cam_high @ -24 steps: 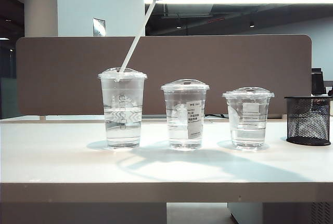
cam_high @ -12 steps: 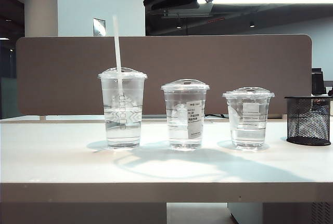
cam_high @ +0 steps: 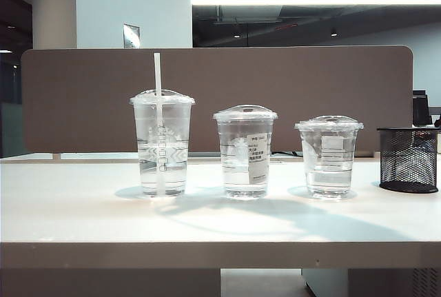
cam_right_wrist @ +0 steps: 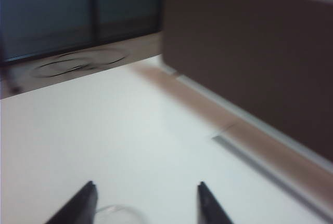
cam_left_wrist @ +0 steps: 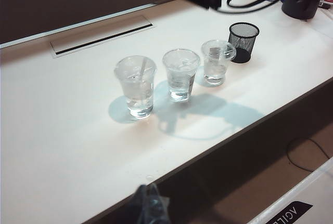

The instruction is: Pick up the straw and insert it into the large coffee cup.

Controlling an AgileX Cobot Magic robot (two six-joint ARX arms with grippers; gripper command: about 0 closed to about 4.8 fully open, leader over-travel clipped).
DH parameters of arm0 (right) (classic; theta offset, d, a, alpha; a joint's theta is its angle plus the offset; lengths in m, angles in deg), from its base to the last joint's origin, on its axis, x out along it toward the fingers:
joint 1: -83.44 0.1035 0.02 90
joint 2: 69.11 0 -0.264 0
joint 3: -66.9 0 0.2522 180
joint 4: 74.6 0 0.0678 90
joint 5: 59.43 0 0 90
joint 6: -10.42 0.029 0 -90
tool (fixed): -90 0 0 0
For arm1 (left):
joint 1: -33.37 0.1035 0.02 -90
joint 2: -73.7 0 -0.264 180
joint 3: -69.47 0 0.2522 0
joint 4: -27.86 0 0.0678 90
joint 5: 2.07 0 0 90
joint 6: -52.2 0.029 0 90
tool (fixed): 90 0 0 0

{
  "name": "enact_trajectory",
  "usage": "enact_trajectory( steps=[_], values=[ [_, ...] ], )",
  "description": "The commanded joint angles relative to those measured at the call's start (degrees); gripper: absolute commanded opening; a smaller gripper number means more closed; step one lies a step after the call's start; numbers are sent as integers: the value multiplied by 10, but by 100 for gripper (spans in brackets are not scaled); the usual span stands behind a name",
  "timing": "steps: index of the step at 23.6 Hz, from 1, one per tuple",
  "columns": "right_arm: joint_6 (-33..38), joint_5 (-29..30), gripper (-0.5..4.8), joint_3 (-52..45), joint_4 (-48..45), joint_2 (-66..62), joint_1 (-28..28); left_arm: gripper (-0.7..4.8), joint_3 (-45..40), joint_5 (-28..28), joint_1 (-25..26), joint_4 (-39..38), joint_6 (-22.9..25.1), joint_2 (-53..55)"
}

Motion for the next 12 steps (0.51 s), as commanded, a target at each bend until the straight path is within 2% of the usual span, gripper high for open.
enact_trajectory(
  steps=[1,2,4,8,12],
  values=[
    [-59,-69,111,4,-10,41,-3,-3,1,2,1,0,-1,0],
    [-68,-71,51,4,-2,56,-6,-3,1,2,1,0,-1,0],
    [-70,-69,-5,2,9,80,-8,-3,1,2,1,0,-1,0],
    [-71,-69,-5,-2,89,149,-11,-3,1,2,1,0,-1,0],
    [-70,-90,-5,-106,64,249,-11,-3,1,2,1,0,-1,0]
  ],
)
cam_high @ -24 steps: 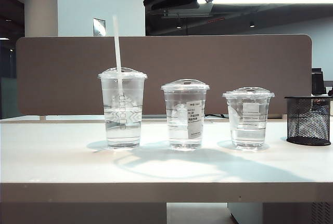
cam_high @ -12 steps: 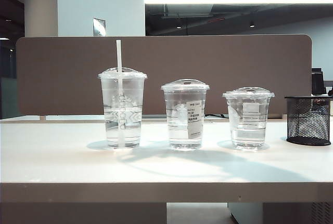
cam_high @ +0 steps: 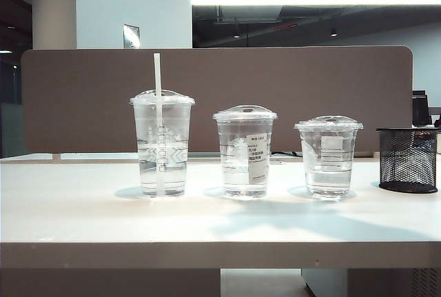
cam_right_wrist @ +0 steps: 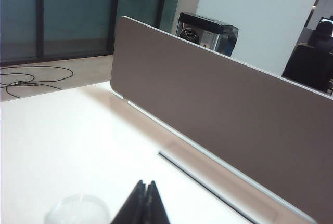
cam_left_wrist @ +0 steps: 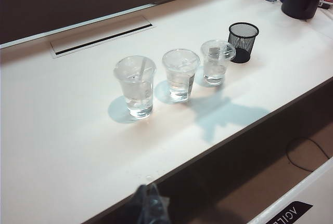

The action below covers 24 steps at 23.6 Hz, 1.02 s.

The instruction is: Pick up the straw and insert it into the large coffee cup.

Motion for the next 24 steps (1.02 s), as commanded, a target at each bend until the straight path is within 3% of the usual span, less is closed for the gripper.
enact_trajectory(
  steps=[1,6,9,14,18,24],
  values=[
    [0,-39,-5,-90,-22,77,1,-3,1,2,1,0,-1,0],
    [7,-117,-5,-286,-28,266,0,-3,1,2,1,0,-1,0],
    [7,-126,-5,-360,-38,349,-1,-3,1,2,1,0,-1,0],
    [7,-121,-5,-502,-52,490,-19,-3,1,2,1,0,-1,0],
    [41,-87,-4,-596,-56,582,-74,-3,1,3,1,0,-1,0],
    [95,-61,-4,-651,-25,648,-147,-3,1,2,1,0,-1,0]
  ],
)
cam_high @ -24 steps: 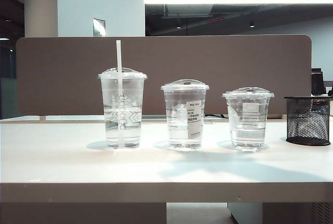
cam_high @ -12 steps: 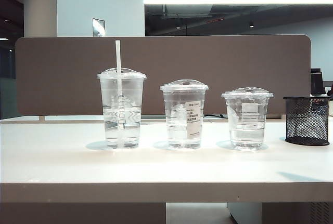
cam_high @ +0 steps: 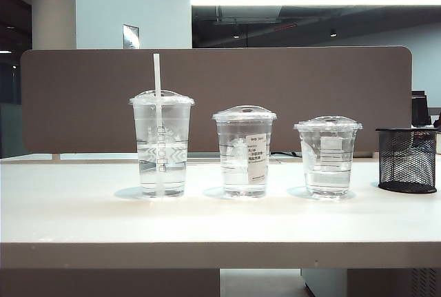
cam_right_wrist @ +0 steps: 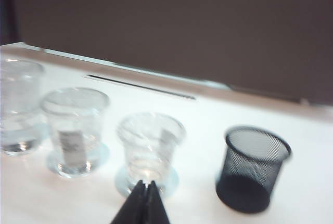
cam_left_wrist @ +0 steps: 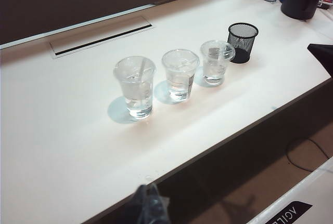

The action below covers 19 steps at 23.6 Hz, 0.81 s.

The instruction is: Pick up the straw and insert it into the large coffee cup.

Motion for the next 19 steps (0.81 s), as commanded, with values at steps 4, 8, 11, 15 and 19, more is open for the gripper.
enact_trajectory(
  steps=[4,8,11,15,19],
  values=[
    [26,39,-5,-24,24,29,-53,-3,1,2,1,0,-1,1],
    [27,102,-5,-66,24,30,-78,-3,1,2,1,0,-1,1],
    [27,107,-5,-70,63,32,-82,-3,1,2,1,0,-1,1],
    [27,46,-5,-70,110,38,-82,-3,1,2,1,0,-1,1],
    [29,-12,-5,-70,113,39,-84,-3,1,2,1,0,-2,1]
  ],
)
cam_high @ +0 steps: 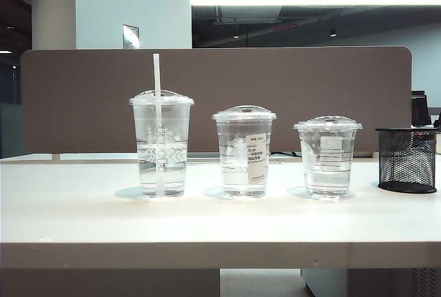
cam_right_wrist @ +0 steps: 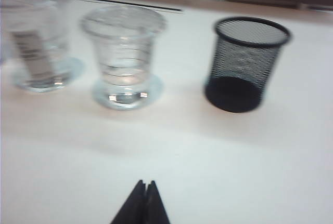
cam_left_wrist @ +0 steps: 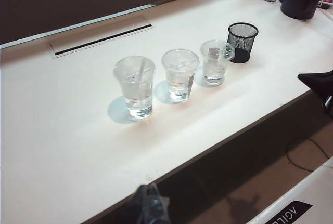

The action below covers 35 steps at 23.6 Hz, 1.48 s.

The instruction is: Pick up the straw and insert it into the large coffee cup.

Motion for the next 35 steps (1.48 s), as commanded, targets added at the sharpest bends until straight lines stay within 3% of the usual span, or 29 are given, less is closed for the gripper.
enact_trajectory(
  steps=[1,5,8,10,28,29,31,35],
  values=[
    [3,-44,-5,-4,-5,0,-6,-3,1,2,1,0,-1,0],
    [2,-57,-5,-4,-6,0,-39,-3,1,2,1,0,-1,0],
    [3,-15,-5,-4,-3,0,-91,-3,1,2,1,0,-1,0],
    [2,-23,-4,-4,-3,0,-106,-3,1,2,1,0,-1,0],
    [2,-22,-4,-4,-3,3,-112,-3,-1,3,1,8,2,0],
    [2,-22,-4,-4,-3,3,-112,-3,-9,11,1,22,-5,0],
    [2,-22,-4,-4,-3,3,-112,-3,-66,24,5,90,28,-5],
    [2,-22,-4,-4,-3,3,-112,-3,-285,34,49,317,43,-42]
  ],
)
